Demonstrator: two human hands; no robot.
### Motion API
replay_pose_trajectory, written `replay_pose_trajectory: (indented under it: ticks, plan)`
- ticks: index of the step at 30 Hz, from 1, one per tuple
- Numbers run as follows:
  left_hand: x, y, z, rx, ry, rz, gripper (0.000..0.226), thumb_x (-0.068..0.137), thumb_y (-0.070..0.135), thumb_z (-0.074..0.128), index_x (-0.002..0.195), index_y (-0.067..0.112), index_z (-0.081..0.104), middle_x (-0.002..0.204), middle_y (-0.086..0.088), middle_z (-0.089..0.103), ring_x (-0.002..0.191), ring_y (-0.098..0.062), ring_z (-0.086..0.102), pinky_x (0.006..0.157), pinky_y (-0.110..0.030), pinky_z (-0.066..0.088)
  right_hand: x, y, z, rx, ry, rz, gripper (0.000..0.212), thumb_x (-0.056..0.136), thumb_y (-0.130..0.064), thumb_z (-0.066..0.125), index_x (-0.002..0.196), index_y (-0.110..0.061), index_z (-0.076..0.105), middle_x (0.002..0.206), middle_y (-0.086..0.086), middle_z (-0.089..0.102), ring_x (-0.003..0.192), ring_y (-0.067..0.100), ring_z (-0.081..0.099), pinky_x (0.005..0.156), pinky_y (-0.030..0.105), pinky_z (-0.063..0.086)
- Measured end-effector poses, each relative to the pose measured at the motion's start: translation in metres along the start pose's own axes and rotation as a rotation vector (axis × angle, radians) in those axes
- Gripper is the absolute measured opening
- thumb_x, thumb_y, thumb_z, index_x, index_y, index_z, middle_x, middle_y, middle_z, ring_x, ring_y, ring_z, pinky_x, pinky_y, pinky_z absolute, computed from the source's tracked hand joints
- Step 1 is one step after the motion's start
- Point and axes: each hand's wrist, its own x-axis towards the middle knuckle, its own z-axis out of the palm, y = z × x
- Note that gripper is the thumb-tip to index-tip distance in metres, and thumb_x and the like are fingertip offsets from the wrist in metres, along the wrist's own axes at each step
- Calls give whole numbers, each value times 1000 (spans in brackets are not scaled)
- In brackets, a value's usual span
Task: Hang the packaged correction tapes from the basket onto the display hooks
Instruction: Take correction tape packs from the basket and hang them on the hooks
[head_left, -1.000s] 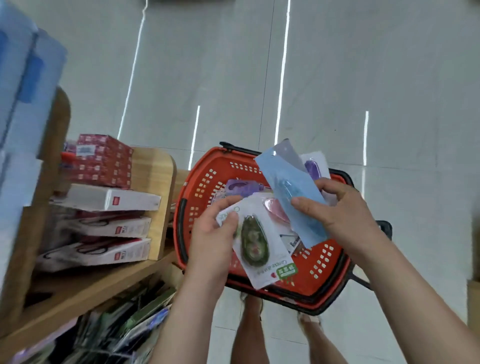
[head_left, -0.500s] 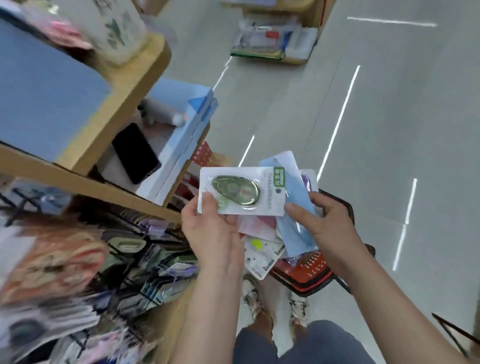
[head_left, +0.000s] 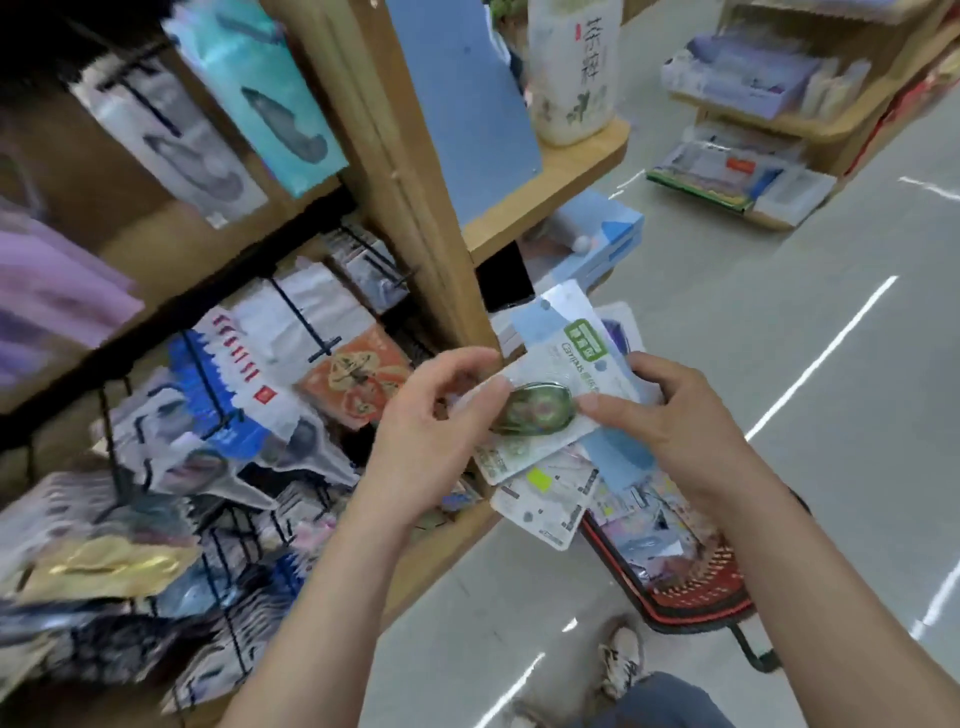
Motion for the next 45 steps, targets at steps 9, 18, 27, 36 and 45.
replay_pose_trajectory:
  ticks: [9, 18, 27, 36, 45]
  plan:
    - [-58, -13, -70, -243, 193, -100, 15, 92, 34, 65, 92, 19, 61, 77, 6, 76, 69, -8, 70, 63, -30, 54, -27, -35, 119, 100, -122, -64, 34, 67, -32, 79, 97, -18, 73, 93, 1, 78, 79, 18, 73, 68, 33, 60]
    - [-95, -31, -114, -564, 515, -64, 31, 91, 45, 55, 103, 17, 56, 84, 7, 75, 78, -8, 71, 68, -28, 57, -54, -51, 194, 27, -261, -157, 27, 74, -31, 77, 98, -24, 71, 85, -9, 76, 73, 9, 72, 56, 20, 53]
    - [-109, -42, -148, -414, 623, -64, 26, 101, 43, 41, 96, 20, 51, 75, 16, 61, 62, 12, 52, 57, -8, 40, -52, -46, 221, -120, -460, -175, 41, 71, -17, 86, 106, -27, 68, 98, -1, 75, 86, 20, 73, 66, 27, 57]
    - [-108, -40, -187, -783, 771, -73, 21, 79, 30, 70, 91, 13, 66, 83, -6, 71, 74, -22, 67, 65, -35, 55, -22, -52, 232, -233, -680, -201, 47, 63, -27, 92, 105, -30, 70, 109, 8, 71, 97, 30, 70, 84, 56, 58]
    - [-114, -24, -188, -987, 858, -49, 29, 82, 23, 63, 104, 5, 61, 97, -17, 67, 90, -31, 64, 86, -48, 54, -4, -51, 249, -53, -844, -97, 40, 65, -30, 89, 102, -25, 72, 100, 4, 76, 90, 30, 73, 75, 39, 60]
